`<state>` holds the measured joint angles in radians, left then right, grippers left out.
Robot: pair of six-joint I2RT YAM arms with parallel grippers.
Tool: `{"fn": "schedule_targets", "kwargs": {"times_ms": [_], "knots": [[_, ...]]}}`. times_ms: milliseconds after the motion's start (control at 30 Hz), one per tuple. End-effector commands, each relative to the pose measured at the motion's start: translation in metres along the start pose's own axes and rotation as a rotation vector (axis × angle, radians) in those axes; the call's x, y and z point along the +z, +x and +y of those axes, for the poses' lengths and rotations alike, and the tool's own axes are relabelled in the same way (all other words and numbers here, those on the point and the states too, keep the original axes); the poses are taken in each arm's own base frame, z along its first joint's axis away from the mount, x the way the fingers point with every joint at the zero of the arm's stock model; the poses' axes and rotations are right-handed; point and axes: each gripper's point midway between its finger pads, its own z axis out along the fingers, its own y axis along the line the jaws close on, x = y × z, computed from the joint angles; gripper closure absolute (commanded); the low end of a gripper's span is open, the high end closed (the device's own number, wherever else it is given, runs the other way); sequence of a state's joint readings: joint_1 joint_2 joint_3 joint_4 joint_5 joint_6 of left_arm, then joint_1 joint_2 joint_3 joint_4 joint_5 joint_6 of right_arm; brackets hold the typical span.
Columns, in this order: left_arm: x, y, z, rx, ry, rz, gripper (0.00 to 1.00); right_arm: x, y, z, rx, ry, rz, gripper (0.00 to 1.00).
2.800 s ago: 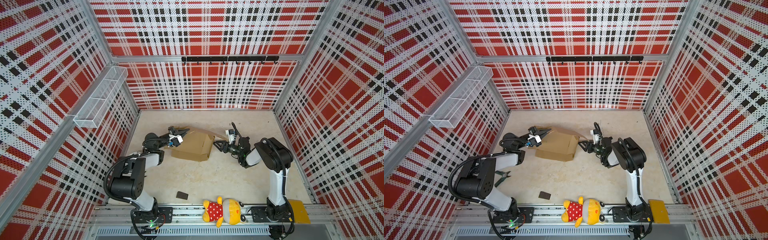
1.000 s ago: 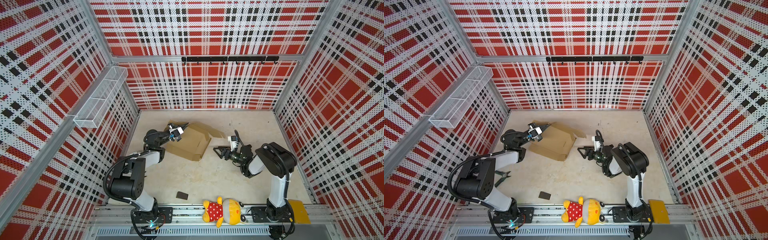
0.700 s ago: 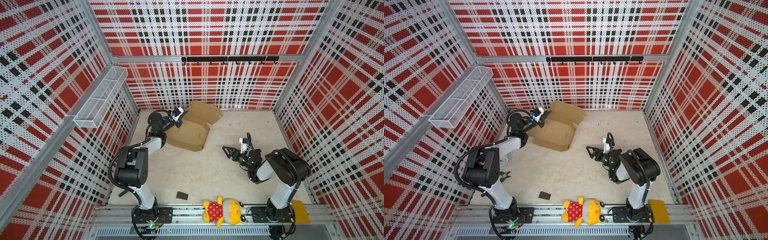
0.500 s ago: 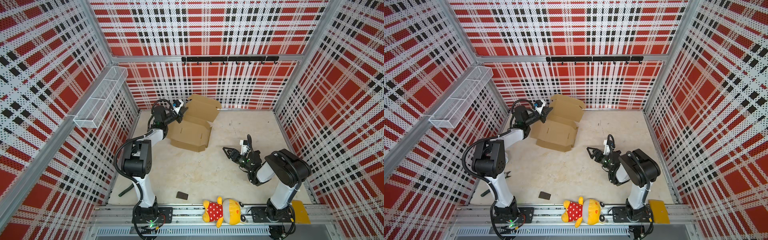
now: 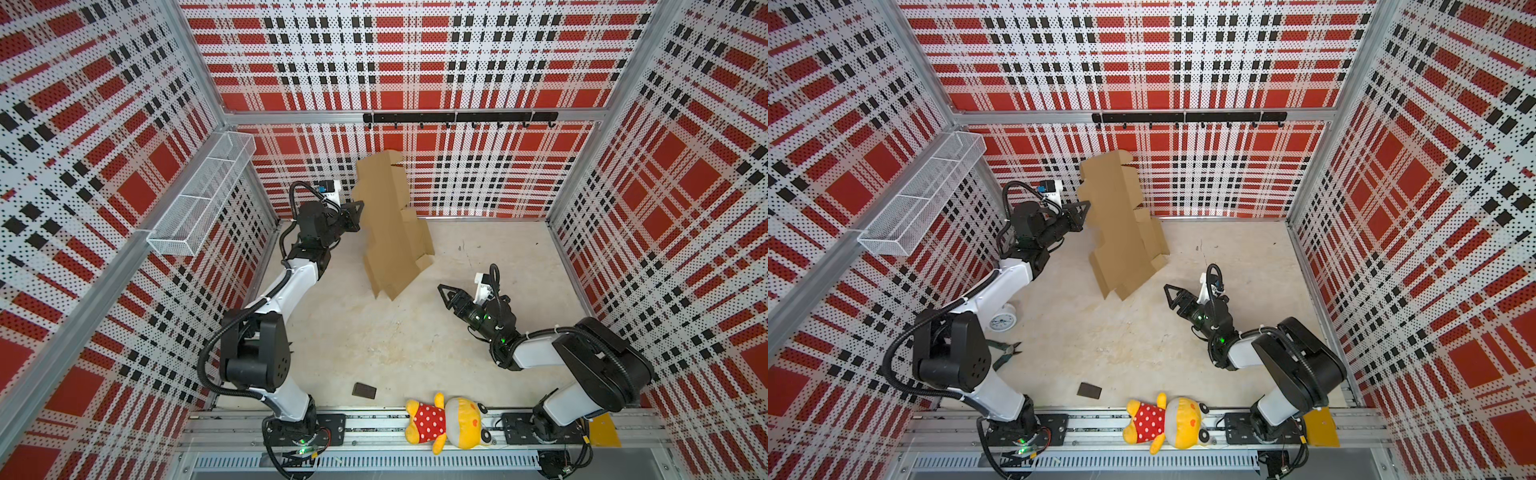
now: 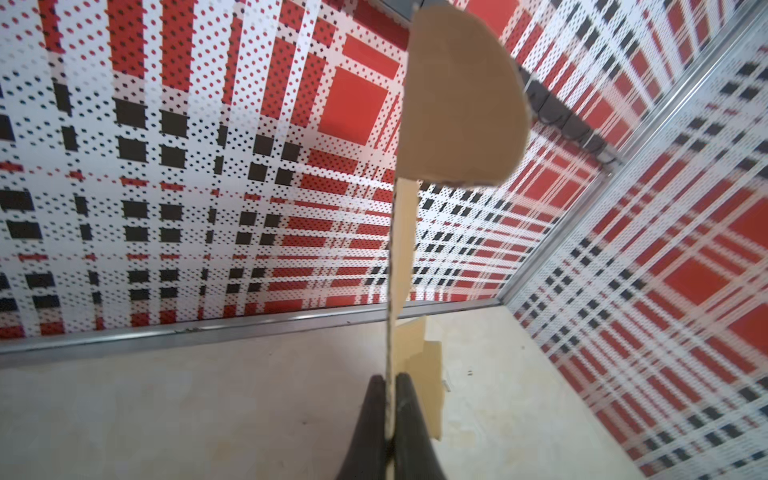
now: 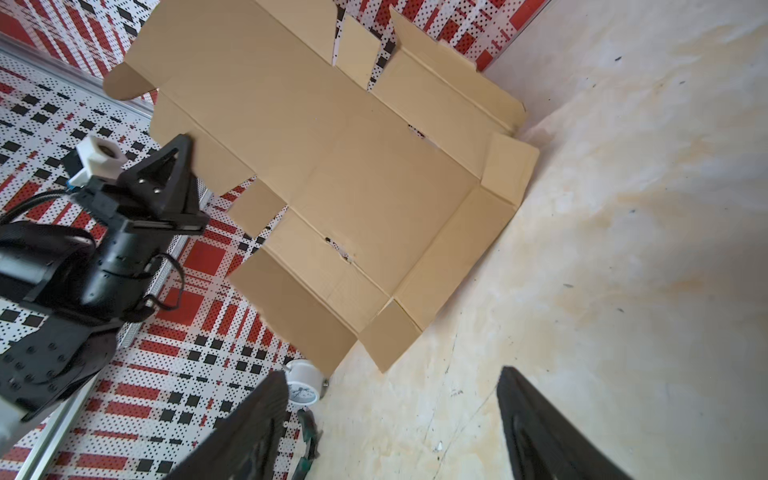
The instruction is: Fold the paper box
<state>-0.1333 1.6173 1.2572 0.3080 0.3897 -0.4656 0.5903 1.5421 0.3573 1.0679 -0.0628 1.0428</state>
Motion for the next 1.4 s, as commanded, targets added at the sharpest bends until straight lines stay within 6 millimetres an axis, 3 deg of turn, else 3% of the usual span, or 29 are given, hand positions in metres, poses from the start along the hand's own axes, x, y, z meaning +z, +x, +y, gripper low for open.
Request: {"fn": "schedule_targets", "kwargs": {"times_ms": [0,267,467,700,800,933,1000,1067,1167,1267,1367], "knots": [[-0.007,0.022,0.009,-0.317,-0.066,0.03,1.0,-0.001,-0.007,-0.008,0.028,0.086,-0.058,0.18],[-0.021,0.035,0.007,-0.448,-0.053,-0.007,1.0,0.016,0.003,-0.025,0.201,0.077,-0.062,0.12],[-0.019,0.043,0.003,-0.478,-0.048,0.002,1.0,0.029,0.014,-0.047,0.405,0.015,-0.087,0.16],[-0.018,0.051,0.006,-0.488,-0.058,0.009,1.0,0.036,0.012,-0.033,0.368,-0.028,-0.067,0.2],[-0.017,0.056,0.004,-0.49,-0.059,0.016,1.0,0.041,0.012,-0.031,0.383,-0.038,-0.06,0.29],[-0.019,0.06,0.005,-0.479,-0.068,0.021,1.0,0.04,0.002,-0.019,0.318,-0.069,-0.082,0.67],[-0.021,0.06,0.008,-0.46,-0.072,0.021,1.0,0.033,-0.007,-0.018,0.29,-0.072,-0.1,0.8],[-0.027,0.059,0.015,-0.429,-0.087,0.023,0.84,0.025,-0.017,-0.019,0.275,-0.074,-0.105,0.87],[-0.043,0.059,0.036,-0.39,-0.132,0.024,0.56,0.015,-0.027,-0.027,0.265,-0.032,-0.076,0.87],[-0.065,0.047,0.061,-0.334,-0.186,-0.001,0.41,0.01,-0.027,-0.033,0.208,0.038,0.029,0.87],[-0.081,0.025,0.066,-0.209,-0.17,-0.014,0.33,0.001,-0.027,-0.035,0.08,0.14,0.178,0.85]]}}
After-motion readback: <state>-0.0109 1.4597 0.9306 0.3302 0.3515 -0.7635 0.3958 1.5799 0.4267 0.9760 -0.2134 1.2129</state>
